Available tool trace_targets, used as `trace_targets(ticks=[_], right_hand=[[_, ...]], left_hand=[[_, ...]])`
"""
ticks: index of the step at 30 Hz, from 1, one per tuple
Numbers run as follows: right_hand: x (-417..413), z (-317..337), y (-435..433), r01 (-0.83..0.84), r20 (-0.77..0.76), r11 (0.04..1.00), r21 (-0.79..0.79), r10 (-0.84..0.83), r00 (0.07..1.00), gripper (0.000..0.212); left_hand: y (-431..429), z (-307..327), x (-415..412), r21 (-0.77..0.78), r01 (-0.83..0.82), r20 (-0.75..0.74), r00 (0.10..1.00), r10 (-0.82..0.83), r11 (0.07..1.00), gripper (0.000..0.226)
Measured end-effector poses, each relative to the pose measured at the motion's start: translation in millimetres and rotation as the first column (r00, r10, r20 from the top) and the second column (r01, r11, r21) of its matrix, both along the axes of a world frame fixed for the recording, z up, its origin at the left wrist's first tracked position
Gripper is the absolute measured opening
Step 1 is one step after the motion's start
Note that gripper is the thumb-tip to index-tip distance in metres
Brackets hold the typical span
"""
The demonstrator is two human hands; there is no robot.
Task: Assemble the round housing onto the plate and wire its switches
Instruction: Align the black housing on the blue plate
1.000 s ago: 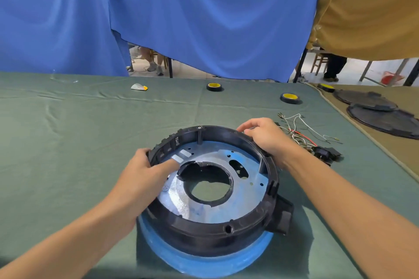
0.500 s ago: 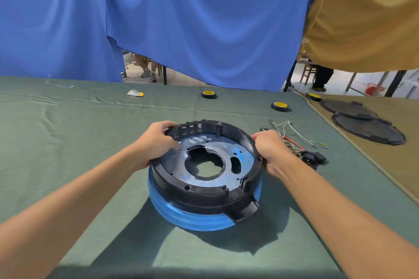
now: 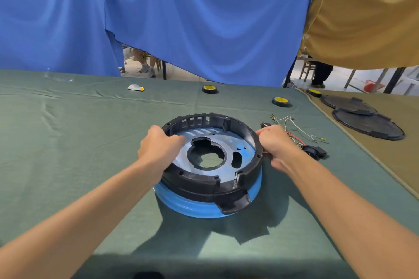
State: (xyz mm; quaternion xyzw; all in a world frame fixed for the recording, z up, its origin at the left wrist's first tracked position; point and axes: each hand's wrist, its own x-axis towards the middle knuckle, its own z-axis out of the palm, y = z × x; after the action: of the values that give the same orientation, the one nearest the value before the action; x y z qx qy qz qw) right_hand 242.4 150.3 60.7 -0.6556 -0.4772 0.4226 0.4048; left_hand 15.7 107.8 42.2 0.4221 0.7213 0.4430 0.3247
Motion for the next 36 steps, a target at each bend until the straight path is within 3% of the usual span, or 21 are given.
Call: trace_targets(ticks=[4,7,10,12,16,19,23,27,31,36], right_hand=[[9.0,-6.3,-7.8,-0.066,0.032,0.996,-0.058,0.068,0.997,0.029],[15.3,-12.3,-4.3,-0.017,0.119,1.000,-0.011,0.018,0.993,0.029],[13.4,-13.4,2.3,0.061,0.194,0.992,0.109,-0.081,0.978,0.030],[7.1,-13.7,6.1,0.062,0.149,0.989,0.135,-0.083,0.985,0.033],[-1.8,-14.1,10.5,0.063,0.002,0.997,0.054,-0.064,0.998,0.036],[-2.8,-11.2,3.8,0.061,-0.097,0.998,-0.007,-0.061,0.993,0.033],[4.2,-10.2,-9.1,-0.016,-0.156,0.997,-0.070,0.005,0.988,0.029],[10.6,-15.4,-9.7,-0.020,-0.092,0.998,-0.051,0.015,0.996,0.028],[6.6,-20.0,-1.9,0.100,-0.038,0.991,0.086,-0.097,0.995,0.031],[-4.4,-21.5,1.9,0.090,0.028,0.984,0.154,-0.096,0.995,0.033]], left_hand=[[13.9,7.7,-19.0,0.024,0.157,-0.046,0.987,-0.156,0.987,0.018],[20.3,15.2,-22.7,0.024,0.251,-0.032,0.968,-0.250,0.968,0.011],[18.5,16.3,-19.2,0.022,0.007,-0.049,0.999,-0.006,1.000,0.038],[8.5,12.4,-17.9,-0.021,-0.101,-0.006,0.995,0.101,0.995,0.044],[-11.5,2.7,-7.9,-0.105,-0.007,0.210,0.977,0.029,0.994,0.049],[-9.6,-0.7,-5.8,-0.075,-0.029,0.212,0.976,0.044,0.997,0.031],[7.3,7.0,-19.5,-0.011,0.038,0.179,0.983,-0.036,0.999,0.039],[19.6,22.7,-33.9,-0.078,0.202,0.028,0.979,-0.201,0.976,0.052],[16.6,32.9,-23.9,-0.207,0.036,-0.463,0.877,-0.130,0.978,0.074],[-32.9,27.7,-6.0,-0.097,0.016,-0.497,0.866,-0.063,0.995,0.057]])
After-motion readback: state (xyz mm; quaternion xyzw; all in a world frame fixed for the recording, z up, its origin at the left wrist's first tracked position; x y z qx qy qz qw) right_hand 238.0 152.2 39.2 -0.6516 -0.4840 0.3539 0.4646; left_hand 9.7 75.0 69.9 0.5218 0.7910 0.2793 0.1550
